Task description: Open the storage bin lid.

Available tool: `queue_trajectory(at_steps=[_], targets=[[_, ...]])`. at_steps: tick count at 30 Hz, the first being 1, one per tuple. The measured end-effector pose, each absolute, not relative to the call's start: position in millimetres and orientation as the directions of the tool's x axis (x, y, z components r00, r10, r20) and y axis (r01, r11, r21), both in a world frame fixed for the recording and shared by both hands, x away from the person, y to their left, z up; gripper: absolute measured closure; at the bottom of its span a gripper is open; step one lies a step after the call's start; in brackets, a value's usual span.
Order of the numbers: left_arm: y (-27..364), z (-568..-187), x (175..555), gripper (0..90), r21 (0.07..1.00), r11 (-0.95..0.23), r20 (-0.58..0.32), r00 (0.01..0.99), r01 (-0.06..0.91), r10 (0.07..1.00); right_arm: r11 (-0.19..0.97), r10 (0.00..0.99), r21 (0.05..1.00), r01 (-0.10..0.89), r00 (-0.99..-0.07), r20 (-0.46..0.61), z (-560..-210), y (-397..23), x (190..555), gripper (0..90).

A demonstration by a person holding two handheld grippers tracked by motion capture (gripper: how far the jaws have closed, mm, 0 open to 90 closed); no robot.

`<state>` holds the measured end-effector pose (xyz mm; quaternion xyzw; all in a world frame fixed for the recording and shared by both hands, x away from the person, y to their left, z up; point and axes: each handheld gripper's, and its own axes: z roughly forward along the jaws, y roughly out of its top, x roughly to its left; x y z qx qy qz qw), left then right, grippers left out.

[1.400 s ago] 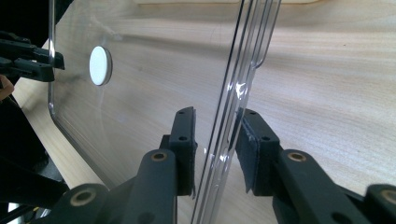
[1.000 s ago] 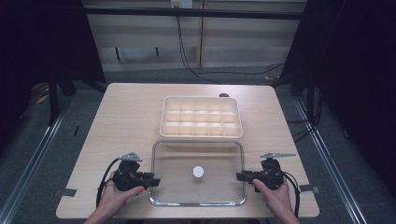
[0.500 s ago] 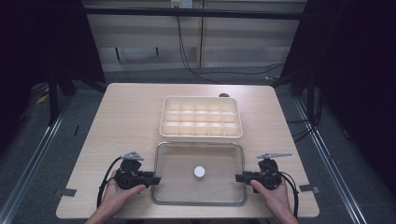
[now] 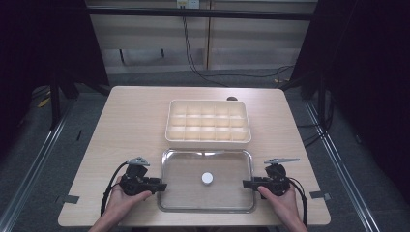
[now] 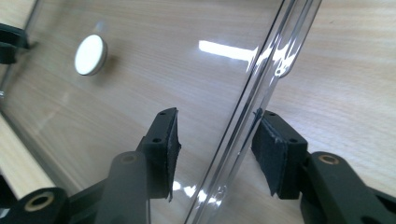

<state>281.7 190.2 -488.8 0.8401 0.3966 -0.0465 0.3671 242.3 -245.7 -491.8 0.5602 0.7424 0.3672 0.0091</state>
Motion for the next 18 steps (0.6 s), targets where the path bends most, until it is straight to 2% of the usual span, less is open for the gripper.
queue_trajectory(at_steps=[2, 14, 17, 18], targets=[[190.0, -489.1, 281.9, 58.3, 0.573, -0.424, -0.372, 0.683, 0.702, 0.628, 0.114, 0.858, 0.565, 0.817, -0.368, 0.358, -490.9, -244.9, 241.3, 51.9], [188.6, -489.7, 281.3, 57.1, 0.572, -0.425, -0.368, 0.683, 0.702, 0.631, 0.091, 0.854, 0.571, 0.816, -0.359, 0.376, -492.3, -249.3, 241.8, 51.7], [188.6, -487.7, 279.7, 57.0, 0.590, -0.433, -0.313, 0.688, 0.681, 0.655, 0.075, 0.848, 0.593, 0.802, -0.364, 0.385, -490.3, -251.5, 241.3, 52.7], [190.3, -487.2, 280.6, 56.5, 0.591, -0.422, -0.343, 0.688, 0.687, 0.639, 0.067, 0.846, 0.600, 0.797, -0.364, 0.390, -489.0, -252.2, 240.9, 52.6]])
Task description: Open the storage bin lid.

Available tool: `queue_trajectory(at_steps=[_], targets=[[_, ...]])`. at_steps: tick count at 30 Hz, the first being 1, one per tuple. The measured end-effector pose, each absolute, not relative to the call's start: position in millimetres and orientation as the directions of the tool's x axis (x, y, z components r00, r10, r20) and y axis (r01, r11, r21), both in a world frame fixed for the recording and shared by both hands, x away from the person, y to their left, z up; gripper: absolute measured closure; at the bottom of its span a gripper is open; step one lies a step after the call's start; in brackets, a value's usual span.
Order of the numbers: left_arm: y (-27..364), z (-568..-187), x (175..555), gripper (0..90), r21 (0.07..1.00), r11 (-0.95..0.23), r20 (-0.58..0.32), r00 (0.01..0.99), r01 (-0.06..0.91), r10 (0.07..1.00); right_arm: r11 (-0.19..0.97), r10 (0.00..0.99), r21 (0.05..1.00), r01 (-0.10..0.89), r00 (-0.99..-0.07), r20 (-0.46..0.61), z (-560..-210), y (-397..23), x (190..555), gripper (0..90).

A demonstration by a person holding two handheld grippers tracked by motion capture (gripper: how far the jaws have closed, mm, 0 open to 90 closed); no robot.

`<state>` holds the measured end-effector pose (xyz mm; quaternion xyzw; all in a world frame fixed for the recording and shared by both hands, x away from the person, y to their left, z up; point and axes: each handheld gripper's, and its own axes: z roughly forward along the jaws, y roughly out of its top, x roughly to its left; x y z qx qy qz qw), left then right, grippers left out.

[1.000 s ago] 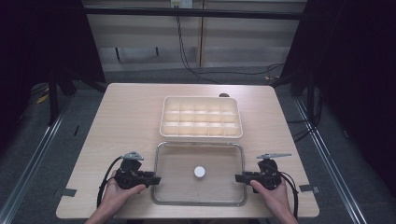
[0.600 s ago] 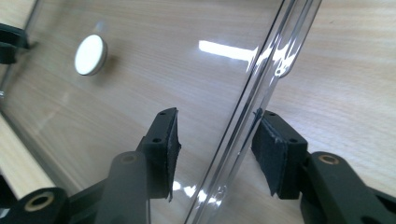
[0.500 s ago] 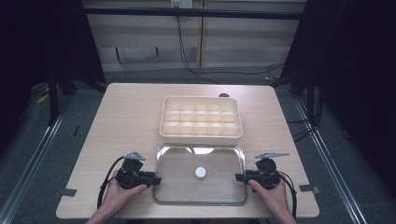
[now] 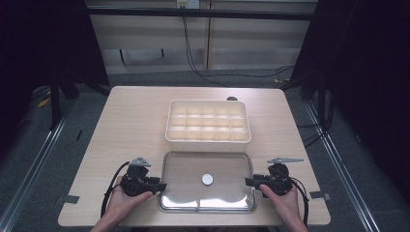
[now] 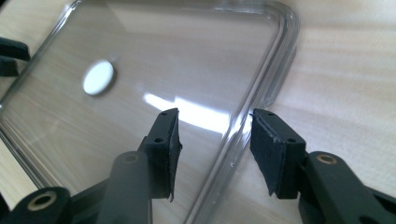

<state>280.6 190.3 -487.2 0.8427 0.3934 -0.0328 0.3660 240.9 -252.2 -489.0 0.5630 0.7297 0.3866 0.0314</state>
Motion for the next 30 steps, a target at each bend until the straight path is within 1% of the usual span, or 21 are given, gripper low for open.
queue_trajectory(at_steps=[1, 4, 7, 10, 12, 15, 16, 19, 22, 23, 26, 28, 30], targets=[[192, -487, 281, 55.8, 0.597, -0.391, -0.401, 0.682, 0.701, 0.611, 0.064, 0.845, 0.608, 0.792, -0.366, 0.389, -488, -253, 241, 52.6], [192, -485, 281, 54.6, 0.602, -0.404, -0.354, 0.684, 0.689, 0.638, 0.062, 0.843, 0.607, 0.792, -0.367, 0.392, -487, -254, 241, 52.5], [193, -484, 282, 50.4, 0.602, -0.401, -0.346, 0.678, 0.690, 0.648, 0.066, 0.835, 0.613, 0.787, -0.380, 0.397, -486, -255, 241, 51.1], [196, -481, 283, 44.1, 0.621, -0.387, -0.339, 0.679, 0.681, 0.651, 0.063, 0.825, 0.635, 0.770, -0.399, 0.401, -479, -257, 240, 47.3], [199, -475, 282, 40.1, 0.631, -0.382, -0.329, 0.678, 0.676, 0.657, 0.070, 0.813, 0.664, 0.744, -0.428, 0.394, -471, -260, 238, 44.3], [201, -466, 283, 37.1, 0.659, -0.372, -0.305, 0.685, 0.653, 0.662, 0.088, 0.813, 0.692, 0.717, -0.452, 0.366, -463, -264, 238, 40.6], [202, -462, 284, 36.0, 0.670, -0.380, -0.285, 0.693, 0.638, 0.662, 0.088, 0.821, 0.702, 0.707, -0.450, 0.350, -458, -267, 238, 38.7], [204, -455, 288, 33.9, 0.690, -0.363, -0.273, 0.690, 0.626, 0.670, 0.081, 0.827, 0.718, 0.691, -0.449, 0.339, -454, -272, 237, 36.4], [208, -450, 288, 32.0, 0.708, -0.345, -0.273, 0.690, 0.616, 0.671, 0.049, 0.835, 0.749, 0.661, -0.439, 0.332, -453, -280, 236, 34.5], [212, -450, 288, 32.0, 0.719, -0.321, -0.283, 0.681, 0.617, 0.675, 0.041, 0.836, 0.755, 0.654, -0.437, 0.333, -453, -282, 236, 34.3], [224, -449, 285, 30.7, 0.740, -0.303, -0.257, 0.668, 0.601, 0.698, 0.053, 0.850, 0.778, 0.626, -0.437, 0.293, -447, -290, 234, 32.4], [234, -449, 283, 30.2, 0.746, -0.293, -0.250, 0.658, 0.599, 0.710, 0.004, 0.856, 0.799, 0.602, -0.415, 0.308, -443, -301, 233, 30.5], [242, -451, 280, 30.1, 0.757, -0.258, -0.257, 0.636, 0.600, 0.727, -0.008, 0.860, 0.799, 0.601, -0.404, 0.312, -442, -303, 233, 29.9]])
